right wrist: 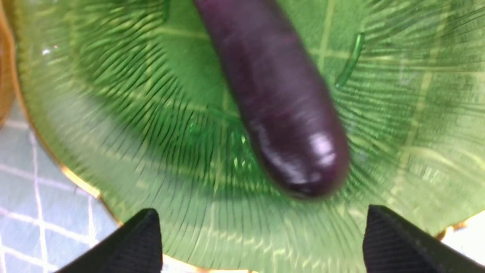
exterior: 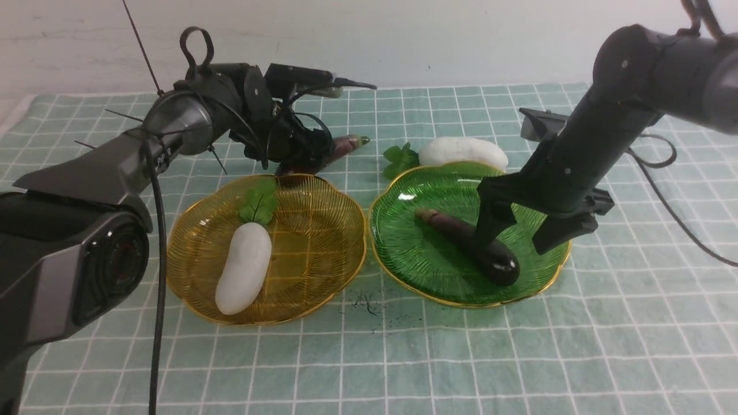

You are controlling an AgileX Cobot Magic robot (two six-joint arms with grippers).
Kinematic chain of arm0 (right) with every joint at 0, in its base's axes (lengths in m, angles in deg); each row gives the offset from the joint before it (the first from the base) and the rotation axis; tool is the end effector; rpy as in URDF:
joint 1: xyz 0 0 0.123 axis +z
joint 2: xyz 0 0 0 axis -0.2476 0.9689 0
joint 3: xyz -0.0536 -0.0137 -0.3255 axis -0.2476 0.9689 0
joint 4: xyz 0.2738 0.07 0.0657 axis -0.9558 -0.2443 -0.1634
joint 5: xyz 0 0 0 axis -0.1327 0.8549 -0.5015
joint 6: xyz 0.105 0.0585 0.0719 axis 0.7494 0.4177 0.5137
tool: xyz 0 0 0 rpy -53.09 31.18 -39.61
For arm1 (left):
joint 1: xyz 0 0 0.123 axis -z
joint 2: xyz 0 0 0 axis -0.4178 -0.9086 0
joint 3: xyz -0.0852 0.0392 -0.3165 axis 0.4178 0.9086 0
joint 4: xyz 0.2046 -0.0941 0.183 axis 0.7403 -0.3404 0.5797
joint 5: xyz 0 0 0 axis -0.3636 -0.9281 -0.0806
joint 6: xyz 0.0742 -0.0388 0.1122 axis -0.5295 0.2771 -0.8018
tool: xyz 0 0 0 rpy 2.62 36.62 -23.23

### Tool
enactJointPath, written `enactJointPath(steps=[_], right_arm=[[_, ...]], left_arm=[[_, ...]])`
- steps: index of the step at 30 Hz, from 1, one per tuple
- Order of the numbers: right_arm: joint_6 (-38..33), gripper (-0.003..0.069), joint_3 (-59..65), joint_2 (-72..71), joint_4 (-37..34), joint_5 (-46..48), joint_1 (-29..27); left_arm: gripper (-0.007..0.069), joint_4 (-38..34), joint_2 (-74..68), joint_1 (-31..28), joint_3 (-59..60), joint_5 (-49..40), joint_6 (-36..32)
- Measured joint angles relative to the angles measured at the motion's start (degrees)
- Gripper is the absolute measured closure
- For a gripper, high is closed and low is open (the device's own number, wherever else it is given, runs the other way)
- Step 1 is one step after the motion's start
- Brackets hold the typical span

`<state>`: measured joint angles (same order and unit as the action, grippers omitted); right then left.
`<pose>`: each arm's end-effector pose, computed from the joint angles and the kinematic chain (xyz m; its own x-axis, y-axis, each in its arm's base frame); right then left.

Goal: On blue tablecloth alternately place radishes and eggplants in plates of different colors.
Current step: 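Place the eggplant on the green plate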

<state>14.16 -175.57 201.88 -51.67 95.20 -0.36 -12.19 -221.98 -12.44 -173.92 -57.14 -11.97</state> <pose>0.4407 0.1585 0.2067 -0.9847 -0.1655 -0.0553 -0.1744 0.9233 0.3423 0.6377 -0.1488 0.1409 -0.7531 0.2113 -0.6231 0.2907 0.9564 -0.0269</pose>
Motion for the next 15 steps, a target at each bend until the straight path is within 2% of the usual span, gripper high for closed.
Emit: enactJointPath(steps=[1, 5, 11, 15], right_arm=[[-0.1, 0.0006, 0.0, -0.6, 0.0, 0.1, 0.1], [-0.4, 0.0034, 0.0, -3.1, 0.2, 0.2, 0.1], [-0.6, 0.0086, 0.0, -7.4, 2.3, 0.3, 0.1], [-1.7, 0.0098, 0.0, -9.9, 7.3, 0.2, 0.1]], left_arm=[[0.0094, 0.0, -0.3, 0.0, -0.1, 0.3, 0.0], [0.0269, 0.3, -0.6, 0.2, -1.1, 0.5, -1.1], [0.0261, -0.7, 3.0, 1.6, -6.7, -3.1, -2.1], [0.0261, -7.3, 8.3, 3.1, -9.8, -12.2, -1.0]])
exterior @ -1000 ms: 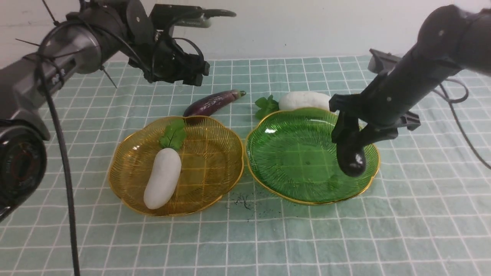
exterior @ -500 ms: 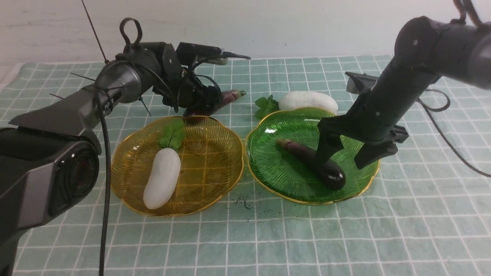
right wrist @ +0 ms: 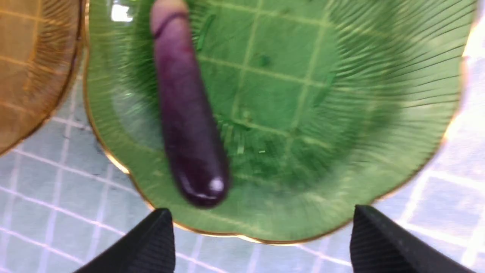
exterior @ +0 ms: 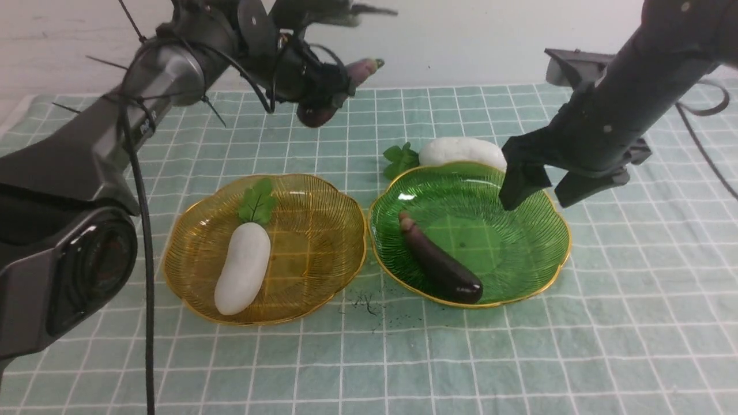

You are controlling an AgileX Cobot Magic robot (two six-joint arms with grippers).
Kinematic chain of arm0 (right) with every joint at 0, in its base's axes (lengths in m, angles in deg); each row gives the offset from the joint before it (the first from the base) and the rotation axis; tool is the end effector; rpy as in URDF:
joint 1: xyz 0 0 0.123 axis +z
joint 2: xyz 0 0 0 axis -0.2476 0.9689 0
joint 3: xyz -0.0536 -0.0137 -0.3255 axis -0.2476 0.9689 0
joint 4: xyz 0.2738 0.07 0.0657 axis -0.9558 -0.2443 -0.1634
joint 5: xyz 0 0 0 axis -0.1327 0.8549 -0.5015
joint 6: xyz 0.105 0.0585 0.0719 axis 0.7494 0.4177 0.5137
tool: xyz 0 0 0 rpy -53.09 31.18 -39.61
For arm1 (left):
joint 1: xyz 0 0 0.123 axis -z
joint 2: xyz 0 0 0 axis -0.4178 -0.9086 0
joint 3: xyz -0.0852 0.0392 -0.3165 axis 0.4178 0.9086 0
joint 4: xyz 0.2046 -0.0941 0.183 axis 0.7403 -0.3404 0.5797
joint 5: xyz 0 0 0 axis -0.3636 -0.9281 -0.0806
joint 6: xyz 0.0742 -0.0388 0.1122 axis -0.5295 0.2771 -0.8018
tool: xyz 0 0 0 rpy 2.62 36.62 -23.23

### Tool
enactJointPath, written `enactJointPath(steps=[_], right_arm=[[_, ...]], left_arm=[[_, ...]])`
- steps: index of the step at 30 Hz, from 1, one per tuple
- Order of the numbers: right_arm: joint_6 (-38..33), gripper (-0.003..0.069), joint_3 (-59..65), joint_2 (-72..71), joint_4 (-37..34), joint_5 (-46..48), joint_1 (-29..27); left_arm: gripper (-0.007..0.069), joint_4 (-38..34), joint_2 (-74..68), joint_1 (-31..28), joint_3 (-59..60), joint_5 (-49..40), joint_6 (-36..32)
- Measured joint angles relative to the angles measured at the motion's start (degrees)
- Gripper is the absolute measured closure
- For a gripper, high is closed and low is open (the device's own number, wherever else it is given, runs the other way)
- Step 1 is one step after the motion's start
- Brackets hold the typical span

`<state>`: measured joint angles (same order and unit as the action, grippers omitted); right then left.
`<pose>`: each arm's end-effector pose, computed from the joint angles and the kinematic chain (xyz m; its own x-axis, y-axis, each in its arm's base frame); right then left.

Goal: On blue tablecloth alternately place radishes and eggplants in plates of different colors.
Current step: 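Place the eggplant on the green plate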

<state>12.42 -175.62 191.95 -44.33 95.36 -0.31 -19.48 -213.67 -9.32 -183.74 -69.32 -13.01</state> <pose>0.4229 0.1380 0.2810 -0.9429 -0.2329 -0.2381 -0.2855 0.9333 0.2177 0.6075 -0.1941 0.2833 -0.6816 0.1884 -0.7071 0.3881 0.9123 -0.1310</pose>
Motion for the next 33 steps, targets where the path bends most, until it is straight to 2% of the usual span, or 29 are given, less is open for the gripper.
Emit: enactJointPath(steps=[5, 8, 11, 12, 15, 19, 24, 27, 31, 33], right_arm=[[-2.3, 0.0100, 0.0, -3.7, 9.7, -1.7, 0.0], [-0.7, 0.0100, 0.0, -4.9, 15.8, -1.8, 0.0], [2.0, 0.0100, 0.0, -5.4, 19.4, -1.8, 0.0], [5.3, 0.0100, 0.0, -5.6, 22.3, -1.8, 0.0], [7.7, 0.0100, 0.0, -5.8, 24.6, -1.7, 0.0], [8.0, 0.0100, 0.0, -5.8, 25.3, -1.1, 0.0], [7.2, 0.0100, 0.0, -5.8, 25.5, -0.3, 0.0], [7.2, 0.0100, 0.0, -5.8, 25.9, -0.2, 0.0], [7.2, 0.0100, 0.0, -5.8, 26.0, -0.2, 0.0], [7.2, 0.0100, 0.0, -5.8, 26.2, -0.2, 0.0]], left_arm=[[0.0261, -14.8, 5.2, 3.4, -1.0, -14.0, 0.1], [0.0261, -18.1, 4.5, 6.5, -1.0, -18.2, 2.1], [0.0261, -18.0, 3.2, 8.6, -1.0, -19.0, 5.6], [0.0261, -17.6, 1.7, 10.2, -1.0, -19.0, 8.3], [0.0261, -15.2, -1.2, 12.9, -1.0, -18.5, 12.9], [0.0261, -11.5, -4.8, 15.8, -0.9, -16.4, 14.5], [0.0251, -9.5, -6.1, 16.8, -0.9, -12.9, 14.8], [0.0156, -7.3, -6.2, 16.7, -0.9, -12.3, 14.8], [0.0044, -5.2, -6.2, 16.2, -0.9, -16.1, 15.0], [0.0022, -4.6, -6.0, 15.8, -0.9, -17.4, 15.0]])
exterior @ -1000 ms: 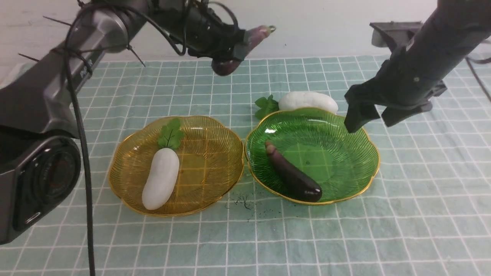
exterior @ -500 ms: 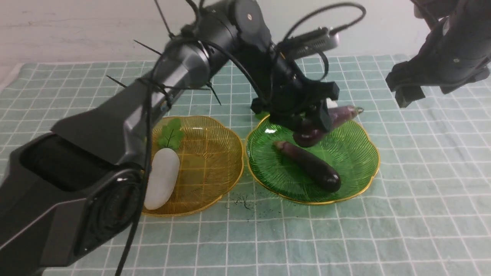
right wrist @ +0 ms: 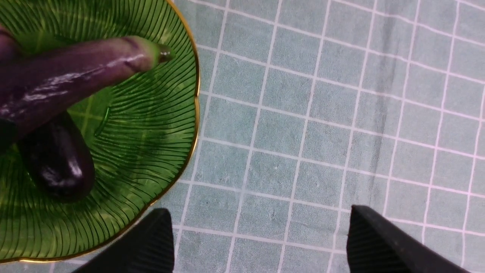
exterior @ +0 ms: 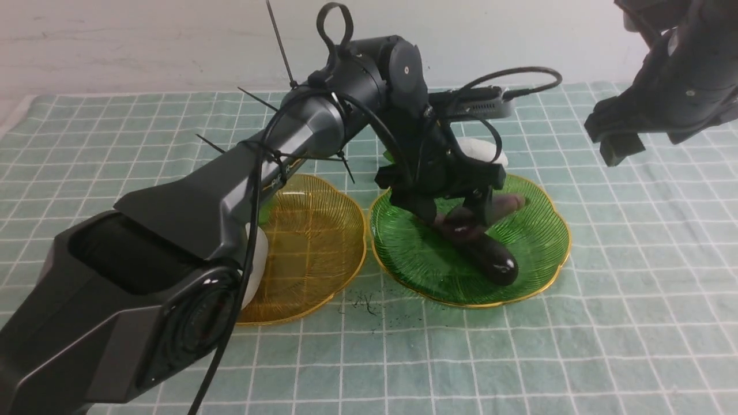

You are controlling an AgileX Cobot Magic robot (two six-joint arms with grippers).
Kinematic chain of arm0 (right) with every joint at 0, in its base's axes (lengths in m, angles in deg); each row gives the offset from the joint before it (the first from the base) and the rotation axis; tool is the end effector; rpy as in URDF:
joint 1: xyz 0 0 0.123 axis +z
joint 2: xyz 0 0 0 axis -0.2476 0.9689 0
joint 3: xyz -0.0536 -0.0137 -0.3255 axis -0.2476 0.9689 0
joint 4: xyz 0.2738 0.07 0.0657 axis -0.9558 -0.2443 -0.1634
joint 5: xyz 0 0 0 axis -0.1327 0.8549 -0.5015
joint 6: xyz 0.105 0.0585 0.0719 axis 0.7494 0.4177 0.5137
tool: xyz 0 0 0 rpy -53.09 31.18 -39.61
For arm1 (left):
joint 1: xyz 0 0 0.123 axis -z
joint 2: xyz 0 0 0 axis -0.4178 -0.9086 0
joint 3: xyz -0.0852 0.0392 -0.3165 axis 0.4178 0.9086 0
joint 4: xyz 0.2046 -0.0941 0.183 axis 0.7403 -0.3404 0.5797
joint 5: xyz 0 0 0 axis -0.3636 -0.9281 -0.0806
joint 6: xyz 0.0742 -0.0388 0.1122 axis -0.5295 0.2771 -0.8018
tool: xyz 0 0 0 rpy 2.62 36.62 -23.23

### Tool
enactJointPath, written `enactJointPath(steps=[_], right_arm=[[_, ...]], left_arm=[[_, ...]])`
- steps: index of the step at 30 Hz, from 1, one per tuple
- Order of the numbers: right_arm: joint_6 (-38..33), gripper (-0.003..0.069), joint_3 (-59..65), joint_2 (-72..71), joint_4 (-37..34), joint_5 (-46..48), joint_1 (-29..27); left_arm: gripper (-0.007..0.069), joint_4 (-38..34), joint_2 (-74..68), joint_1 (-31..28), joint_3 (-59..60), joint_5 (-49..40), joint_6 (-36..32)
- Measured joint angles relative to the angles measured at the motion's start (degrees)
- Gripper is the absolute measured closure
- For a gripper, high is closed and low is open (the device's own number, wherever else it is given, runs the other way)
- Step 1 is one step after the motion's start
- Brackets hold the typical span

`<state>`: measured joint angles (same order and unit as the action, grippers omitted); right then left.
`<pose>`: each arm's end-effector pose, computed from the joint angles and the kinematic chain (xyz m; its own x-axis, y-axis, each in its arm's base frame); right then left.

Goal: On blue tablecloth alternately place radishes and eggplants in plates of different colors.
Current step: 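Place the eggplant on the green plate, then place the white radish onto the plate beside the other radish with the right gripper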

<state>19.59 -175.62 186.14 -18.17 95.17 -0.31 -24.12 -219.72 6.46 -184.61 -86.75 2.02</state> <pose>0.4200 0.0759 0.3245 -0.9072 -0.2599 -0.3308 -0.2016 0.9588 -0.2003 0.5051 -0.3536 0.2032 -0.9038 0.2926 -0.3123 0.3963 0.8478 -0.3524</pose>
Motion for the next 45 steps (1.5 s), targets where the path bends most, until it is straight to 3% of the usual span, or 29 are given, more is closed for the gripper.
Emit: enactJointPath(steps=[3, 5, 8, 11, 14, 21, 33, 39, 45], right_arm=[[-1.7, 0.0100, 0.0, 0.0, -0.2, -0.3, 0.0], [-3.6, 0.0100, 0.0, 0.0, -1.1, -1.3, 0.0], [-6.5, 0.0100, 0.0, 0.0, -2.7, -4.5, 0.0], [-9.9, 0.0100, 0.0, 0.0, -5.2, -11.6, 0.0], [-11.9, 0.0100, -0.1, 0.1, -7.0, -17.7, 0.0], [-14.4, 0.0100, -7.8, 8.5, -13.0, -21.6, 0.0], [-22.3, 0.0120, -43.3, 38.4, -20.4, -5.7, 0.0], [-27.1, 0.0171, -52.9, 46.7, -23.4, -3.0, 0.0], [-33.9, 0.0189, -54.0, 49.0, -23.3, -2.3, 0.0]], left_arm=[[0.0030, 0.6, 1.1, -1.1, 0.0, -1.8, 0.1], [0.0084, 0.9, 3.0, -2.1, 0.0, -2.0, -0.2], [0.0266, 2.5, 6.9, -4.0, 0.0, -2.0, -1.0], [0.0503, 5.6, 12.0, -5.7, 0.0, -2.1, -2.3], [0.0607, 6.9, 16.2, -7.0, 0.0, -2.5, -2.8], [0.0632, 7.3, 25.2, -6.9, 6.7, -2.9, -4.1], [0.0632, 7.4, 39.9, -6.4, 37.1, -3.0, -5.6], [0.0632, 7.5, 41.1, -6.4, 39.8, -2.9, -5.6], [0.0632, 7.7, 41.2, -6.4, 39.9, -2.9, -5.6]])
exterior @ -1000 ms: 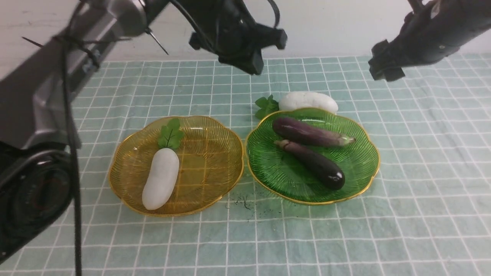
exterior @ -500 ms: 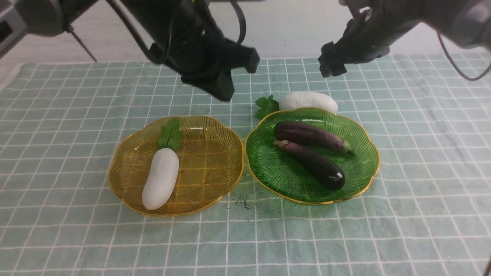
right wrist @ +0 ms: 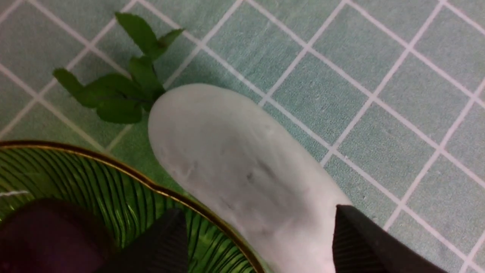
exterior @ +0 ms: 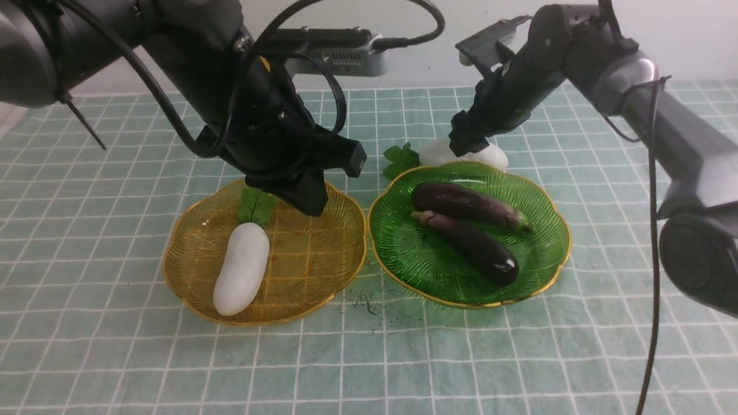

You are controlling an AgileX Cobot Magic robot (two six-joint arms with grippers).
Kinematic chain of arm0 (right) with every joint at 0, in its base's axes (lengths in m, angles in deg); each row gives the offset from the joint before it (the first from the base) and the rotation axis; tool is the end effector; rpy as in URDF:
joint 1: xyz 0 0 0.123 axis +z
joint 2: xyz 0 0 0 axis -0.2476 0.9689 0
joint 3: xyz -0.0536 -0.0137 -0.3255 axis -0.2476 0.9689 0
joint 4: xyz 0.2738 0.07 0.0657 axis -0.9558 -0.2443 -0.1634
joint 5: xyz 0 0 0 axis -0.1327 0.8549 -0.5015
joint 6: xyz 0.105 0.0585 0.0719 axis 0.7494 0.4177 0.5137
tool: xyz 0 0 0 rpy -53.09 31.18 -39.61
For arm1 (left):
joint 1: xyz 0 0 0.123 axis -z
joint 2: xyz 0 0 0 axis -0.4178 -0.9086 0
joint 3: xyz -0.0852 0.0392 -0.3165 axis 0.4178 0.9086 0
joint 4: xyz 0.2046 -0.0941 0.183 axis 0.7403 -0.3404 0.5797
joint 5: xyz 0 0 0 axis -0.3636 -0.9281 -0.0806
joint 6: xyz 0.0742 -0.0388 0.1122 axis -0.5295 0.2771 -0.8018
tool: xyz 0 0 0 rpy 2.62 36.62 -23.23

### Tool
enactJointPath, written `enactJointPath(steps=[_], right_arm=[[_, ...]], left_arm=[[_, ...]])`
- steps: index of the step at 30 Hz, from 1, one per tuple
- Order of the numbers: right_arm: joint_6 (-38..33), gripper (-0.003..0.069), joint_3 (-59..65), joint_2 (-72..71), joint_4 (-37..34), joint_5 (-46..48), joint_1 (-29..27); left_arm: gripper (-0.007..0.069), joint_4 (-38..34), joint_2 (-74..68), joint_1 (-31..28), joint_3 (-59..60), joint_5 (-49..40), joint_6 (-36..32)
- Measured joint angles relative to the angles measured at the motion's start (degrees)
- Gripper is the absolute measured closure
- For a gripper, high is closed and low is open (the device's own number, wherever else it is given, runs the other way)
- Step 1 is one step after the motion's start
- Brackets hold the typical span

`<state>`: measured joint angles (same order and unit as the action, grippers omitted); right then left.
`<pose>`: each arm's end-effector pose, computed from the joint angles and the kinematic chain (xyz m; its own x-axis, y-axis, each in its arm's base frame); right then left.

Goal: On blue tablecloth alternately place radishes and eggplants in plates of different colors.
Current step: 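Place the white radish onto the plate beside the other radish with the right gripper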

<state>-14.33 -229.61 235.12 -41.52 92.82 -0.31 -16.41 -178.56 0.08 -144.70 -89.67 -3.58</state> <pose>0.6235 0.1811 0.1791 -0.6250 -0.6192 -0.4753 -0.6756 0.7341 -0.0680 0.3730 -0.1994 0.3389 -0.8831 0.3309 -0.3326 0.4064 0.8938 -0.1899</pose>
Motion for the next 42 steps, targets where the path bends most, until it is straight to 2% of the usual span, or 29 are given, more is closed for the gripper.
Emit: enactJointPath(steps=[6, 16, 23, 32, 42], right_arm=[[-2.8, 0.0190, -0.2, 1.4, 0.1, -1.6, 0.0], [-1.1, 0.0192, -0.4, 2.1, 0.3, -5.7, 0.0], [-0.7, 0.0192, -0.4, 3.4, 2.9, -8.9, 0.0], [1.0, 0.0192, -0.7, 3.6, 3.2, -9.2, 0.0], [6.7, 0.0192, -0.9, 5.3, 2.9, -11.5, -0.4]], left_arm=[[0.0632, 0.2, 0.0, 0.0, 0.0, 0.0, 0.0], [0.0632, 0.2, 0.0, 0.0, 0.0, 0.0, 0.0], [0.0632, 0.2, 0.0, 0.0, 0.0, 0.0, 0.0], [0.0632, 0.9, 0.0, 0.0, 0.0, 0.0, 0.0], [0.0632, 2.5, 0.0, 0.0, 0.0, 0.0, 0.0]])
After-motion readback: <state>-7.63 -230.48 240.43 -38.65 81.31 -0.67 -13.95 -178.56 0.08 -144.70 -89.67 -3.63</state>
